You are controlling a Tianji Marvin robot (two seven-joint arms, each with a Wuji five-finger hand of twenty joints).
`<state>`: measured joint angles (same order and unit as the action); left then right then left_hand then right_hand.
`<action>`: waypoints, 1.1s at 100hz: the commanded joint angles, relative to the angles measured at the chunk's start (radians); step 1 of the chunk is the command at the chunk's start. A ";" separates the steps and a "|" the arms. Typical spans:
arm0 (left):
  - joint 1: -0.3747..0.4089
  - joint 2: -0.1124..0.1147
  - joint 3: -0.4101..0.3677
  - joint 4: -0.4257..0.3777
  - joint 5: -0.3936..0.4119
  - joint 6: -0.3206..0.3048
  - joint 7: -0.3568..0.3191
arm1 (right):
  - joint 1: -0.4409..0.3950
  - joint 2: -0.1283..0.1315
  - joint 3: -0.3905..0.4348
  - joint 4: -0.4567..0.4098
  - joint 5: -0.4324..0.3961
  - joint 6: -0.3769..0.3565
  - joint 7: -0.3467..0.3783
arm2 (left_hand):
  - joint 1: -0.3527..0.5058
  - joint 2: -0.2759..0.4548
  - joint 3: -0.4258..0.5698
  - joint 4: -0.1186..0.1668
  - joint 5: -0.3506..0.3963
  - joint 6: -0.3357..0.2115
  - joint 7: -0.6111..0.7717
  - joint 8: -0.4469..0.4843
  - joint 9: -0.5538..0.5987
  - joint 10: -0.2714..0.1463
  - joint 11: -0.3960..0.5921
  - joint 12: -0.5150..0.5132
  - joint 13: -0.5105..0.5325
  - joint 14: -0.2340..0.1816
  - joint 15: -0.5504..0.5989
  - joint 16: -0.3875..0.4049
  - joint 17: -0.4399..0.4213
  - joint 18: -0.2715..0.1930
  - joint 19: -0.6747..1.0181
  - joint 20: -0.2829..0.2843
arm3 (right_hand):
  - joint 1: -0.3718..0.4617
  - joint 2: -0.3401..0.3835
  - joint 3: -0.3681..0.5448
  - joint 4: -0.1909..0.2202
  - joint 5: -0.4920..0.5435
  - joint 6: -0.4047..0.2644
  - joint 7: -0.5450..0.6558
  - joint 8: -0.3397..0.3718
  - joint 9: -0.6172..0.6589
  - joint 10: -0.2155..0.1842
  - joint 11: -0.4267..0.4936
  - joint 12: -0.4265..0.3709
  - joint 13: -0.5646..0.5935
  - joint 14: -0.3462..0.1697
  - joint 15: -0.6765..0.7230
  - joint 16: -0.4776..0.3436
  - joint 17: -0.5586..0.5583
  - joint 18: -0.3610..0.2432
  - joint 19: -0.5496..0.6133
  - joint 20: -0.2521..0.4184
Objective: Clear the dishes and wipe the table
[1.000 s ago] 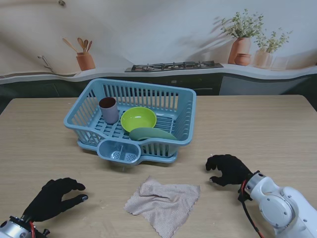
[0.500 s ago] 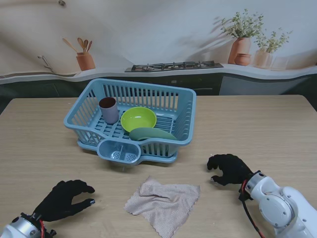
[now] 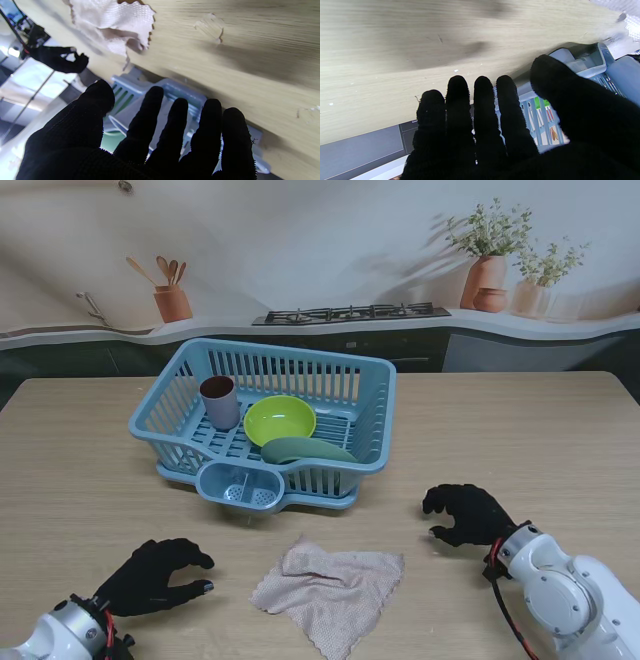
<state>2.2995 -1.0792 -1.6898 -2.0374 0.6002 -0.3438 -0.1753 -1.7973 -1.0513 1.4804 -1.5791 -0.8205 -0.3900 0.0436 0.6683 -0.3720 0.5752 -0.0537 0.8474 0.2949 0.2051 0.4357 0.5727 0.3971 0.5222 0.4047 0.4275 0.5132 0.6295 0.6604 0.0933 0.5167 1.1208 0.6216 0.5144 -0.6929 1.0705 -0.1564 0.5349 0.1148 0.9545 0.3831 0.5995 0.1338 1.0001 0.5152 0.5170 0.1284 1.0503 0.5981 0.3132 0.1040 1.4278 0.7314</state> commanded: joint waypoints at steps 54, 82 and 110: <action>-0.110 0.025 0.158 -0.015 0.002 0.140 -0.088 | -0.003 -0.007 0.017 0.002 0.004 0.001 -0.010 | 0.001 -0.051 0.109 -0.037 -0.075 -0.048 -0.026 -0.005 -0.087 -0.074 0.010 -0.010 -0.079 -0.075 -0.024 -0.013 -0.063 -0.080 -0.061 -0.052 | 0.020 0.006 0.022 0.025 0.008 0.023 -0.054 -0.035 -0.014 0.006 -0.085 -0.060 -0.016 0.010 -0.118 -0.057 -0.037 0.017 -0.109 -0.070; -0.146 0.031 0.228 -0.002 0.021 0.184 -0.094 | -0.003 -0.007 0.018 0.005 -0.002 0.002 -0.015 | -0.007 -0.052 0.118 -0.041 -0.114 -0.063 -0.022 0.000 -0.126 -0.096 0.015 -0.007 -0.109 -0.100 -0.032 -0.016 -0.084 -0.105 -0.069 -0.062 | 0.022 0.004 0.023 0.025 0.011 0.026 -0.057 -0.037 -0.016 0.005 -0.085 -0.063 -0.017 0.012 -0.121 -0.059 -0.037 0.024 -0.114 -0.074; -0.200 0.039 0.302 0.014 0.009 0.239 -0.123 | 0.000 -0.006 0.016 0.009 -0.005 0.000 -0.013 | -0.011 -0.059 0.129 -0.043 -0.251 -0.077 0.213 0.020 -0.149 -0.110 0.019 -0.008 -0.130 -0.123 -0.043 -0.022 -0.104 -0.119 -0.071 -0.077 | 0.020 0.003 0.022 0.025 0.014 0.024 -0.057 -0.038 -0.013 0.005 -0.083 -0.064 -0.016 0.013 -0.120 -0.059 -0.037 0.022 -0.112 -0.074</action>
<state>2.1087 -1.0452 -1.3961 -2.0230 0.6180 -0.1127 -0.2701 -1.7966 -1.0552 1.4972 -1.5719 -0.8196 -0.3877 0.0181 0.6679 -0.4034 0.6588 -0.0537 0.6464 0.2407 0.3617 0.4524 0.4453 0.3231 0.5337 0.4043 0.3245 0.4217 0.5949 0.6518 0.0104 0.4258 1.0715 0.5640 0.5154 -0.6929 1.0705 -0.1564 0.5349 0.1248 0.8993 0.3505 0.5995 0.1341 0.9169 0.4669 0.5150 0.1286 0.9380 0.5506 0.2859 0.1147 1.3228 0.6645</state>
